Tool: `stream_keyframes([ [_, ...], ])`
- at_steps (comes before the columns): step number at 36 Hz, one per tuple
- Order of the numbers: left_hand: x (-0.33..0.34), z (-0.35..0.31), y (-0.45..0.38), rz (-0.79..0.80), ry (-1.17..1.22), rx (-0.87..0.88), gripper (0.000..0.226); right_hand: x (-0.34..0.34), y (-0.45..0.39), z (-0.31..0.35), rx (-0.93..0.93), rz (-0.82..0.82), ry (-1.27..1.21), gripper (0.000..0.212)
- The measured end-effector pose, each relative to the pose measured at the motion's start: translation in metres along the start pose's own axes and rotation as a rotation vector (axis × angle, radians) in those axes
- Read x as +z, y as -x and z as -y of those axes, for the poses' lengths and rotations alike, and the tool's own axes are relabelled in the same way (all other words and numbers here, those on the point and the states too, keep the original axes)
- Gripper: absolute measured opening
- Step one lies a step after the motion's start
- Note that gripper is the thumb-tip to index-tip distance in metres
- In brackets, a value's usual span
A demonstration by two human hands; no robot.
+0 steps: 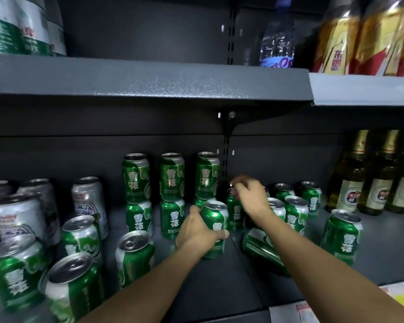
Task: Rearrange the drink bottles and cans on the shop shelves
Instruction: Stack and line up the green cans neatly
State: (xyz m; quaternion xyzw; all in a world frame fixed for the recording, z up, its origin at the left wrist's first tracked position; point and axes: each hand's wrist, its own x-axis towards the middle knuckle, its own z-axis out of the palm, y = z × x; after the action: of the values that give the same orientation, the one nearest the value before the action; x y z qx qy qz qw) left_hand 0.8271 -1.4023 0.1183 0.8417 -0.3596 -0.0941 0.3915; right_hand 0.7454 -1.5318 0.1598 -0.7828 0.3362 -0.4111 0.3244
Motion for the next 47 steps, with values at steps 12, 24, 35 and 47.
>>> stream_keyframes([
  [12, 0.013, 0.017, 0.005, 0.006, 0.023, -0.016, 0.083, 0.024, 0.034, -0.004, -0.104, 0.463, 0.162, 0.050],
  [24, -0.067, -0.013, 0.037, -0.060, -0.448, 0.301, 0.030, 0.029, 0.041, 0.004, -0.112, 0.425, 0.320, 0.057],
  [35, -0.156, 0.027, 0.036, 0.521, -0.770, 0.070, 0.093, 0.002, 0.061, -0.017, -0.214, 0.190, 0.520, 0.058],
  [47, -0.143, 0.034, 0.005, 0.262, -0.379, 0.137, 0.060, 0.036, 0.099, 0.048, -0.521, 0.129, 0.490, 0.040],
])
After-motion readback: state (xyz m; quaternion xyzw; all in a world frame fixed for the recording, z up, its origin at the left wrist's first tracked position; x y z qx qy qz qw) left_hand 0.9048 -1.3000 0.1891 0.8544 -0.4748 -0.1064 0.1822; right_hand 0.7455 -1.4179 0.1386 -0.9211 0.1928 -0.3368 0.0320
